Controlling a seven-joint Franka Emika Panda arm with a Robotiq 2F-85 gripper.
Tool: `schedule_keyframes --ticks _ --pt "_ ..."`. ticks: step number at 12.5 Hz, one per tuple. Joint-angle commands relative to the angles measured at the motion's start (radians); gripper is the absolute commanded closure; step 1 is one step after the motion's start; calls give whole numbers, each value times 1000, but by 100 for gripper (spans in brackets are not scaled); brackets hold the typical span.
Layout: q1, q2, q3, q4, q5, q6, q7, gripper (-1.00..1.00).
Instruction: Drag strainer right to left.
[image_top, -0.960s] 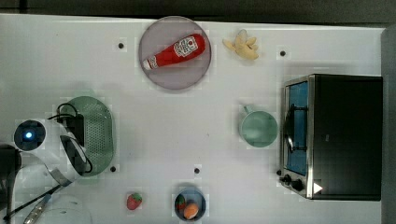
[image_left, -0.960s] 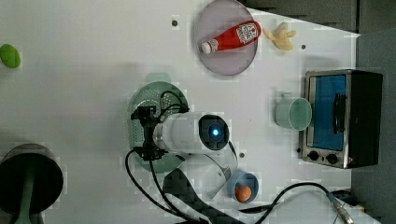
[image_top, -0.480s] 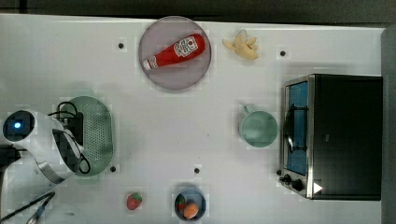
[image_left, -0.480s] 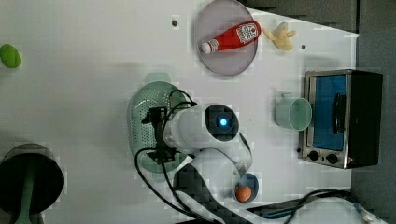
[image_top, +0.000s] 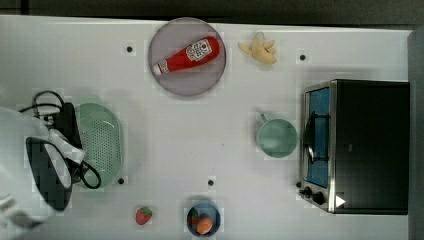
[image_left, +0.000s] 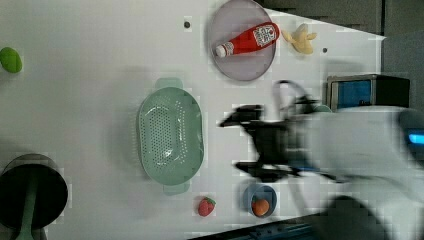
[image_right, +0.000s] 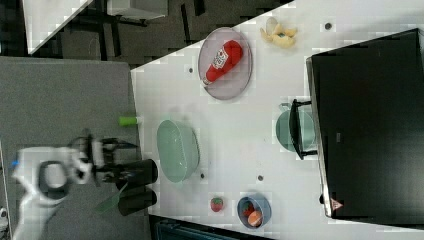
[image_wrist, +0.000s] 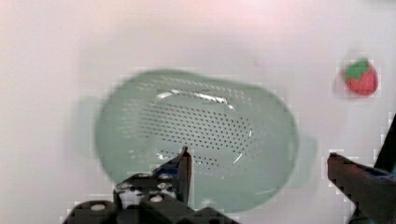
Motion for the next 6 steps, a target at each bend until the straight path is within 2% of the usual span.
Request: schedule_keyframes --ticks 1,3,6 --pt "-84 -181 -147 23 3 -156 -308 -100" --pt "-102 -297 -240 23 -69 -247 -492 -100" --pt "-128 -420 -369 23 -234 -339 -759 -100"
